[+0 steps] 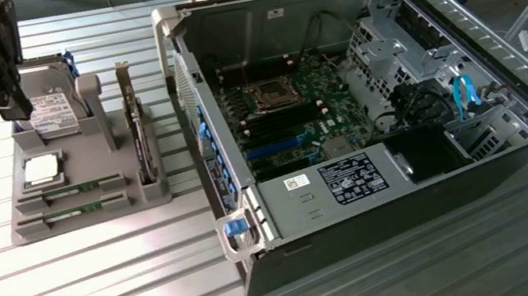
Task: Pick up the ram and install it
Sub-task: 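Pick up the ram and move it above insertion slot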
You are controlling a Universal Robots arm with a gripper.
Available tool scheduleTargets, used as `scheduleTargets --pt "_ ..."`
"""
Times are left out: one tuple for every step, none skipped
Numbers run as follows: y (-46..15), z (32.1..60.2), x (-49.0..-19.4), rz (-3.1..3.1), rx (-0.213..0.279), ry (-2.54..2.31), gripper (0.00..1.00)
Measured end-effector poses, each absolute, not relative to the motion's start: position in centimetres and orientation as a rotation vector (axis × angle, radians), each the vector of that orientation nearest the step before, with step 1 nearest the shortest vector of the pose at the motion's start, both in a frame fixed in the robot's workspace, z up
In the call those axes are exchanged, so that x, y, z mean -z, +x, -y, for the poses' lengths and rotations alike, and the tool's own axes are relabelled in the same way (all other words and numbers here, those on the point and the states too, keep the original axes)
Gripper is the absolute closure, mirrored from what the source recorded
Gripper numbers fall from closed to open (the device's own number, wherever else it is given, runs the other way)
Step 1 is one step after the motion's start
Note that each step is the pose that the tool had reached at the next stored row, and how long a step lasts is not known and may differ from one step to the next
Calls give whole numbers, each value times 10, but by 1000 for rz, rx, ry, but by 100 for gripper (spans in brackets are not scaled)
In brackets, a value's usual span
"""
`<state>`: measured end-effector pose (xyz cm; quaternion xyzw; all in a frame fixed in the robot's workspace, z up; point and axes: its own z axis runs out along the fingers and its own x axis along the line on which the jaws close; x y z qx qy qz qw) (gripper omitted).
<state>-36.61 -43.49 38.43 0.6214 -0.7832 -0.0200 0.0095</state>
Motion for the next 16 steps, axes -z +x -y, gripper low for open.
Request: scheduleTargets --pt "-366 435 -384 2434 62 1954 90" --pt "-366 435 -384 2427 62 1963 90" --pt "-366 435 -384 2424 62 1966 90" --pt "-366 435 -384 2423 62 1968 90" --pt "-366 435 -384 2423 62 1968 90" --pt "-366 435 -384 2423 62 1968 90" --pt "-366 435 -384 2423 62 1968 90" --pt "-366 435 -384 2423 62 1968 90" --pt "-366 435 -384 2423 62 1968 90" --pt "-366 435 -384 2423 62 1968 90" --pt "-366 435 -384 2423 62 1968 90" --pt "-366 435 -384 2422 62 1969 90" --pt "-366 435 -384 2419 62 1973 90" --pt "-366 435 -384 2414 62 1979 90" --pt "-366 435 -384 2409 62 1985 90" --pt "-366 435 -384 2405 62 1990 90"
